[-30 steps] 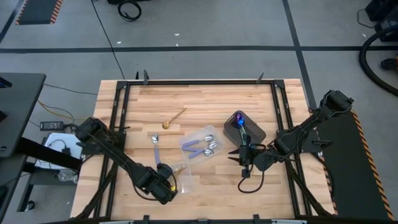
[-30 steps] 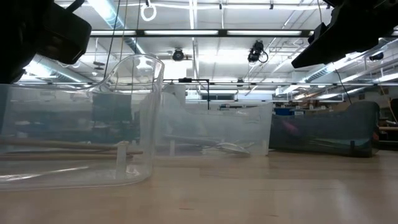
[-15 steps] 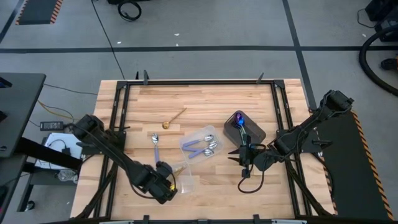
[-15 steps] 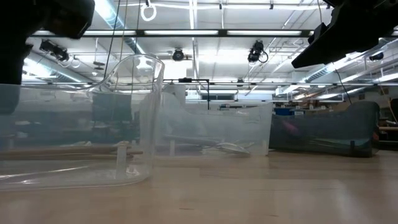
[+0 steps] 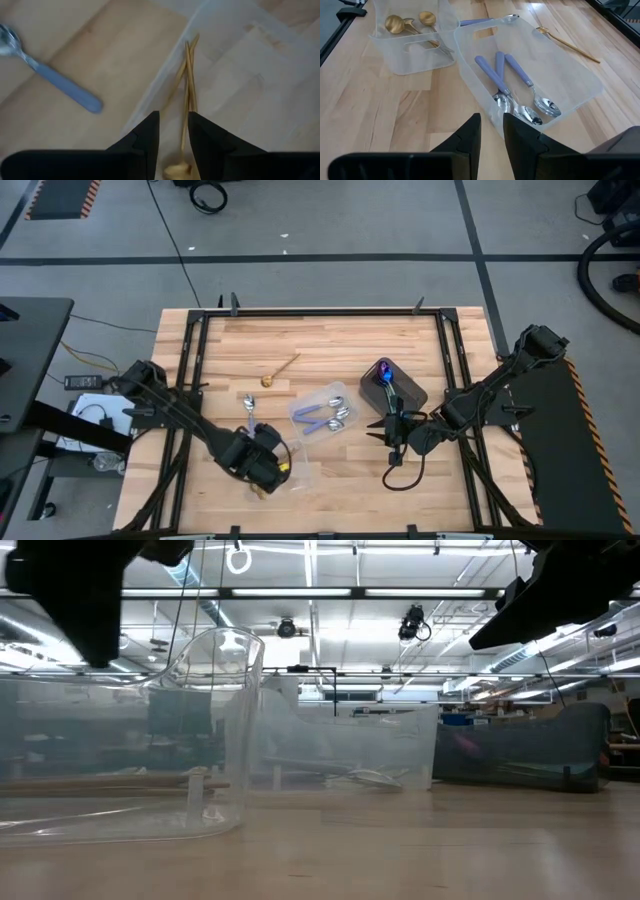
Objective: Sort silverware by color (type)
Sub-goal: Put the violet spoon into the top transparent bin
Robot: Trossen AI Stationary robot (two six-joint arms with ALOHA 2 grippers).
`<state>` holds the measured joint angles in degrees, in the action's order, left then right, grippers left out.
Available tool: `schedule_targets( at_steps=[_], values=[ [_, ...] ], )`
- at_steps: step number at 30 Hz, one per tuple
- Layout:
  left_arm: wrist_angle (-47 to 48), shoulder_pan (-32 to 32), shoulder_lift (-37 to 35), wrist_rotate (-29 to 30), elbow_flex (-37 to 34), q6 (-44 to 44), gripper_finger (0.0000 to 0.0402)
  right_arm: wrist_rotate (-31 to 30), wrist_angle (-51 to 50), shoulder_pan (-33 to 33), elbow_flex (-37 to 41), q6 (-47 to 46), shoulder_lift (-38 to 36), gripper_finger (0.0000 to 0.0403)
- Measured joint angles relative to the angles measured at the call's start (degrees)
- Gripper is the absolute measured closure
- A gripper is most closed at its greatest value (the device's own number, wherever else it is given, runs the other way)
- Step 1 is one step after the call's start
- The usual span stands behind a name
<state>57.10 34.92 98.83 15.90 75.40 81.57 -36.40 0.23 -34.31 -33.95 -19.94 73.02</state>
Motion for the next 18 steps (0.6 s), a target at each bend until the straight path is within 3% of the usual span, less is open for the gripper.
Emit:
schedule_targets(
  at_steps=[8, 18],
  values=[
    [6.54, -2.98, 0.0, 3.13, 2.05, -5.39, 0.0292, 0.01, -0.02, -0.01, 0.0, 0.02, 0.01, 0.0311],
    [14.93, -4.63, -0.46, 7.67, 2.05, -5.54, 0.0292, 0.01, -0.26, -0.01, 0.0, 0.12, -0.01, 0.0311]
  ],
)
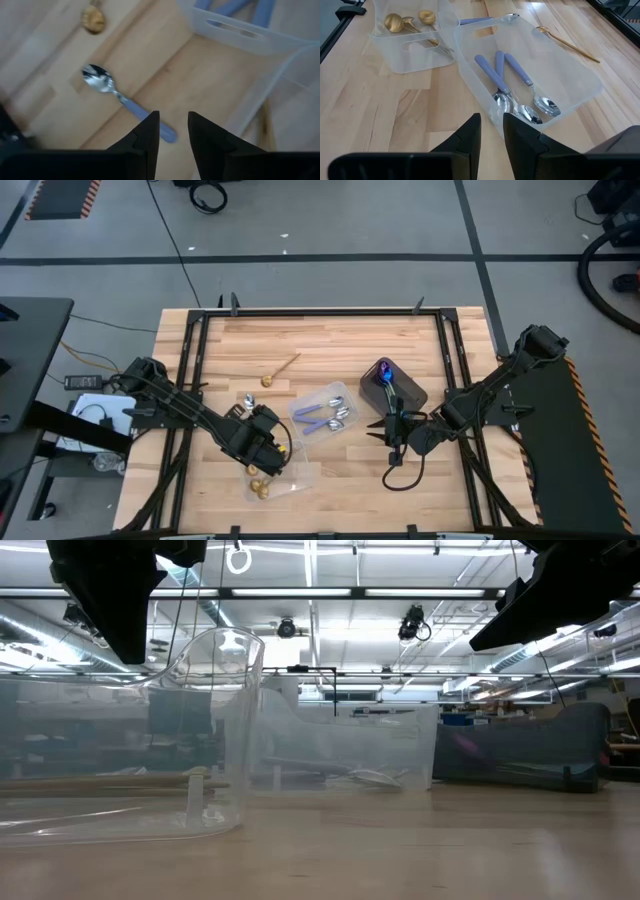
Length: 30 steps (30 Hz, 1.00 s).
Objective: Sort silverware by color (type)
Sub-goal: Put the violet spoon into the top transparent bin
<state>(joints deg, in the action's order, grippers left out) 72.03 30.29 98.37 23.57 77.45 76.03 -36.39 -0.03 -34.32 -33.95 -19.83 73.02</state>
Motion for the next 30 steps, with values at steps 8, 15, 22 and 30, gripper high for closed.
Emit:
schedule_targets(
  at_steps=[8, 15, 22, 30],
  values=[
    [1.35, -0.36, -0.7, 1.82, -0.34, -2.0, 0.0292, 0.0, -0.09, 0.0, 0.0, -0.03, 0.0, 0.0311],
    [1.24, -1.92, -2.51, 1.33, -5.17, -3.86, 0.0305, 0.23, -0.05, -0.05, 0.0, -0.09, 0.0, 0.0311],
    [-4.39, -3.45, -10.89, 1.2, -13.99, -0.26, 0.0312, 1.05, 0.43, -0.05, 0.0, -0.12, 0.0, 0.0311],
    [-11.49, -5.14, -16.02, 1.16, -24.65, 9.73, 0.0297, 1.05, 0.44, -0.05, 0.0, -0.07, 0.02, 0.0311]
  ],
)
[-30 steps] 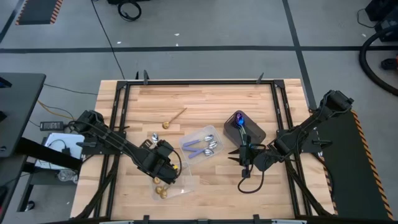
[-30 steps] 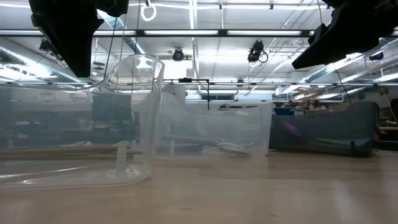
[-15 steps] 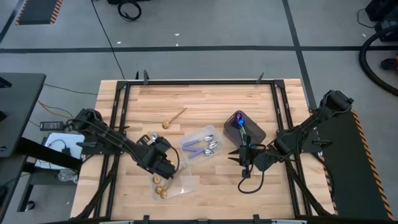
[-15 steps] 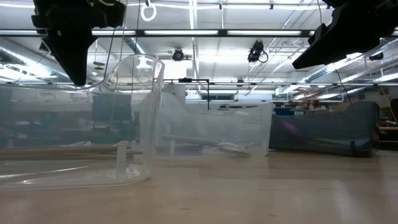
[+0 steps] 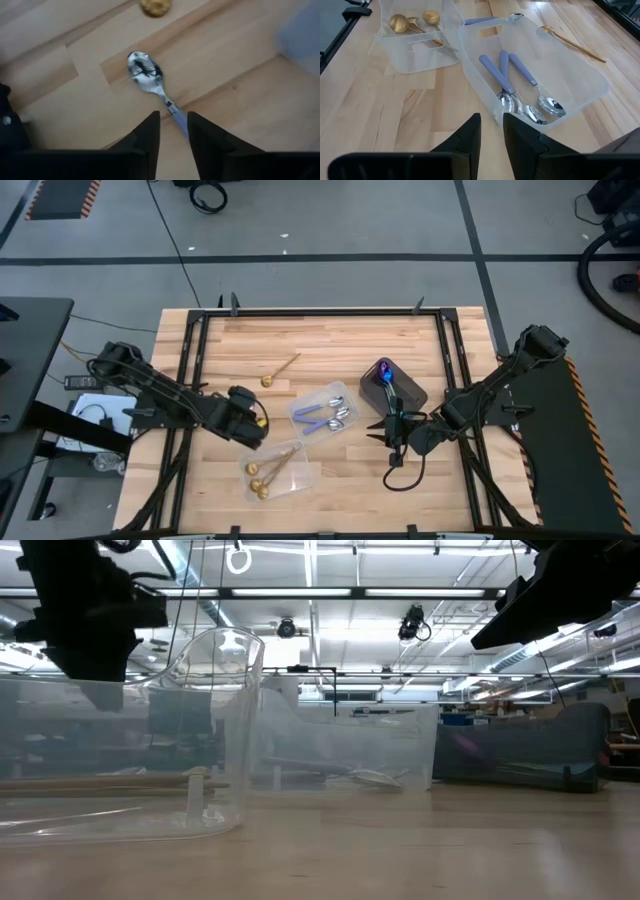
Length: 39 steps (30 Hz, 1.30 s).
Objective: Sort silverware by color (type)
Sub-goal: Put the violet spoon into the top transparent bin
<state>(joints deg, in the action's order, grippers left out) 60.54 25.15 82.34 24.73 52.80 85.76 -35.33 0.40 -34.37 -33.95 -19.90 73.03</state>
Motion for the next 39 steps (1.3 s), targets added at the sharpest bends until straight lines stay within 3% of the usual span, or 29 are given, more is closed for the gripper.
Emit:
schedule_targets(
  at_steps=[10, 15, 28, 39],
  values=[
    [-7.88, -1.56, 0.02, -1.7, -4.83, 3.65, 0.0208, 0.02, 0.07, 0.0, 0.0, 0.15, -0.02, 0.0311],
    [-16.29, -3.18, 0.11, -4.73, -10.21, 3.68, 0.0192, 0.37, 0.09, 0.0, 0.0, 0.15, -0.02, 0.0311],
    [-21.71, -5.77, 0.48, -6.97, -15.45, 3.62, 0.0218, 0.44, 0.09, 0.0, 0.0, 0.18, 0.0, 0.0311],
    [-22.36, -5.77, 3.16, -10.52, -15.56, -2.54, 0.0273, 0.44, 0.4, 0.0, 0.0, 0.42, -0.02, 0.0311]
  ],
)
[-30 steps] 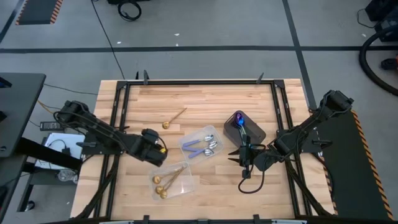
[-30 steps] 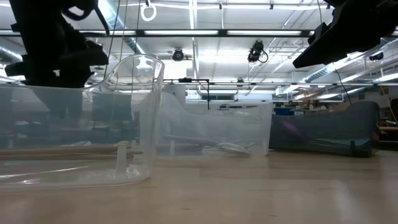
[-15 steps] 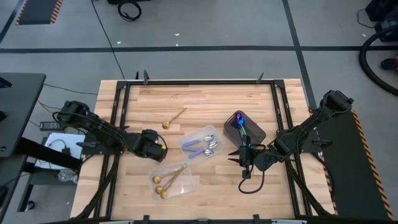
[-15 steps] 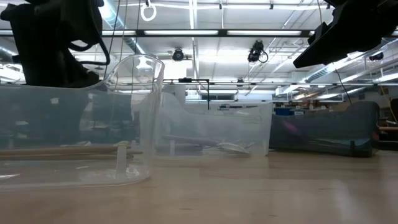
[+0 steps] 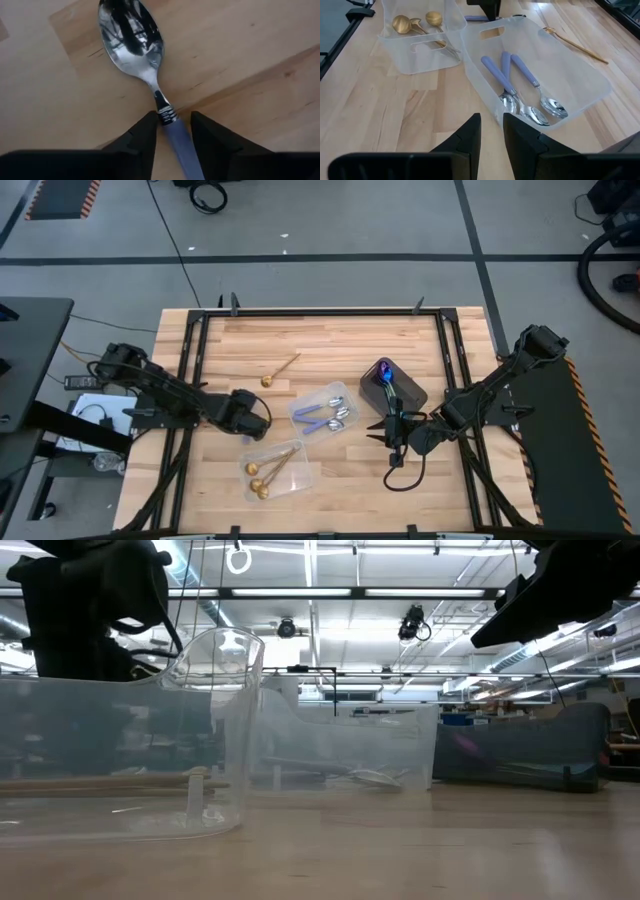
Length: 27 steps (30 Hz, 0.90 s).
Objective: Sort silverware by color (type)
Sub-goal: Put the violet spoon into the top transparent bin
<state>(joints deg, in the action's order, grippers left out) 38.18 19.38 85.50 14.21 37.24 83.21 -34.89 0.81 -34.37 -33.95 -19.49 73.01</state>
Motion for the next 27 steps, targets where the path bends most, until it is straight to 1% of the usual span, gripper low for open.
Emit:
schedule_targets(
  at_steps=[6, 11, 15, 21, 27],
  values=[
    [0.26, 0.41, 0.61, -0.34, 0.04, -3.31, 0.0307, 0.0, 0.03, 0.0, 0.0, 0.0, 0.0, 0.0311],
    [0.41, 0.41, 0.61, -1.17, -0.01, -5.21, 0.035, 0.02, 0.02, 0.0, 0.0, -0.04, 0.01, 0.0311],
    [1.15, 0.41, 0.73, -1.57, 0.53, -6.51, 0.035, 0.02, 0.01, 0.0, 0.0, -0.2, 0.0, 0.0311],
    [5.0, 0.5, 0.94, -3.16, 3.67, -9.62, 0.035, 0.02, 0.01, 0.0, 0.0, -0.22, 0.0, 0.0311],
    [6.69, 0.59, 0.87, -1.87, 6.29, -11.95, 0.0358, 0.08, 0.01, 0.0, 0.0, -0.42, 0.0, 0.0311]
  ],
)
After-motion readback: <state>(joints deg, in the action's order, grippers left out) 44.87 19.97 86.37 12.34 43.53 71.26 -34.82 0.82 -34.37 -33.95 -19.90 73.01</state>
